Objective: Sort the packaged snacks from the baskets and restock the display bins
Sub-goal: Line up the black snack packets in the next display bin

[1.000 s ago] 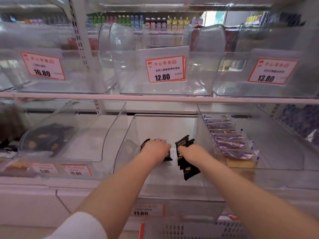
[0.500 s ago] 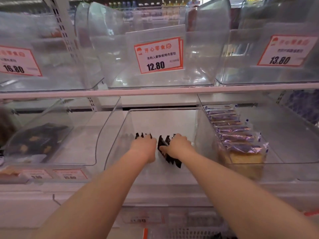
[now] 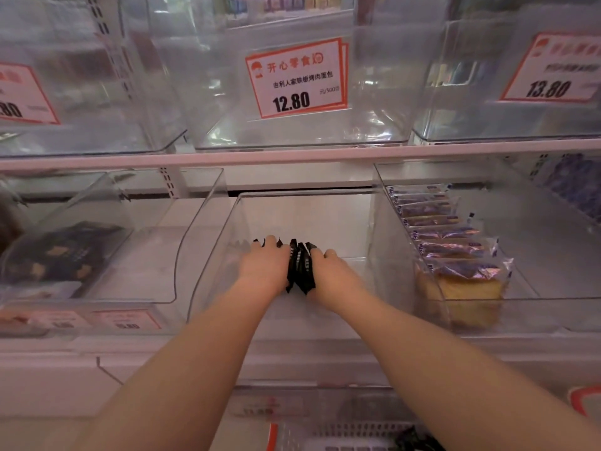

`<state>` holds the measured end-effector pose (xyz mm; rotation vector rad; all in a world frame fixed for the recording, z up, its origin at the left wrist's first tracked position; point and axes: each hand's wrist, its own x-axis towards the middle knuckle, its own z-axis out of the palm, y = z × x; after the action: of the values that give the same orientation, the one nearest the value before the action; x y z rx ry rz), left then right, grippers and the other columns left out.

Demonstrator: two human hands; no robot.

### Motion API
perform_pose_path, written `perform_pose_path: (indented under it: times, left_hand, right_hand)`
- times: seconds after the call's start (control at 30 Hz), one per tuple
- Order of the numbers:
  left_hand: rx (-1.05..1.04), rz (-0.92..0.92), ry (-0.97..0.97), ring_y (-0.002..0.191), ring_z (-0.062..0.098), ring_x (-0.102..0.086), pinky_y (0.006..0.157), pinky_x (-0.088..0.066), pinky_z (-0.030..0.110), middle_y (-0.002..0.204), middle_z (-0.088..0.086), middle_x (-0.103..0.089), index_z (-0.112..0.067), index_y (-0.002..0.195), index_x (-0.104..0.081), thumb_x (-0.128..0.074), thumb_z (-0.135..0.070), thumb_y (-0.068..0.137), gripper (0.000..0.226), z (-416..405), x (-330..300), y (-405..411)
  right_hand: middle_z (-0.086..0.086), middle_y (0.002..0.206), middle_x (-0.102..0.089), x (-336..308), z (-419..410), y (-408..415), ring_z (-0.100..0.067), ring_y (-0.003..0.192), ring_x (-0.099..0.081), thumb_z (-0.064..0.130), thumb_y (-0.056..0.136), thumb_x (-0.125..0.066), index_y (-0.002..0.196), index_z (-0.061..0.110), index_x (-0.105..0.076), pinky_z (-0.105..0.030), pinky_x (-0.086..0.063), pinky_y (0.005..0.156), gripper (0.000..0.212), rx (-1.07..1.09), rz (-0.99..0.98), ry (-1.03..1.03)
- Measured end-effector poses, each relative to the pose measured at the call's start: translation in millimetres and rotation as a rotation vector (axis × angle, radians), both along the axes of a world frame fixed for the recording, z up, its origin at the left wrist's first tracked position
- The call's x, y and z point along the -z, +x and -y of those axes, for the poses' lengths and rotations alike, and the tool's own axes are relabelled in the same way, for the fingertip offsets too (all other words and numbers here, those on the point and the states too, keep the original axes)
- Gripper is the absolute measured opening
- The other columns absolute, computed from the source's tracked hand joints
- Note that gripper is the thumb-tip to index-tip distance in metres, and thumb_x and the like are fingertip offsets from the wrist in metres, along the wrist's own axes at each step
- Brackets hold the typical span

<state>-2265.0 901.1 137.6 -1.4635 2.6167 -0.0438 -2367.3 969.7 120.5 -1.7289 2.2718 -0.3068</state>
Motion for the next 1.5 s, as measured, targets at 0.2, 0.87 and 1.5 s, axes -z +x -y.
perform_pose_path:
  times: [0.2, 0.87, 1.5]
  left_hand:
    - [0.048, 0.020, 0.023, 0.116, 0.034, -0.044, 0.089, -0.042, 0.040, 0.129, 0.012, -0.040, -0.011, 0.128, -0.039, -0.061, -0.030, 0.085, 0.052, -7, -6, -2]
    - [0.239, 0.101, 0.018, 0.119, 0.027, -0.047, 0.086, -0.044, 0.038, 0.130, 0.008, -0.045, -0.016, 0.130, -0.043, -0.047, -0.032, 0.091, 0.042, -48, -47, 28]
    - [0.538, 0.027, 0.442, 0.100, 0.030, -0.058, 0.078, -0.045, 0.033, 0.109, 0.011, -0.064, -0.014, 0.108, -0.059, -0.044, -0.027, 0.093, 0.025, -247, 117, -3]
  right_hand:
    - [-0.016, 0.119, -0.051, -1, 8, -8, -0.035, 0.108, -0.052, 0.022, 0.087, -0.062, 0.120, 0.005, -0.035, -0.037, -0.038, 0.071, 0.046, 0.112, 0.007, -0.145]
    - [-0.017, 0.122, -0.056, -87, -51, 3, -0.032, 0.109, -0.054, 0.029, 0.090, -0.057, 0.125, 0.004, -0.048, -0.031, -0.042, 0.084, 0.044, -0.189, -0.020, 0.175]
    - [-0.007, 0.103, -0.066, 120, -290, -77, -0.018, 0.092, -0.059, 0.025, 0.091, -0.057, 0.102, 0.010, -0.063, -0.024, -0.039, 0.073, 0.020, -0.070, 0.251, 0.395]
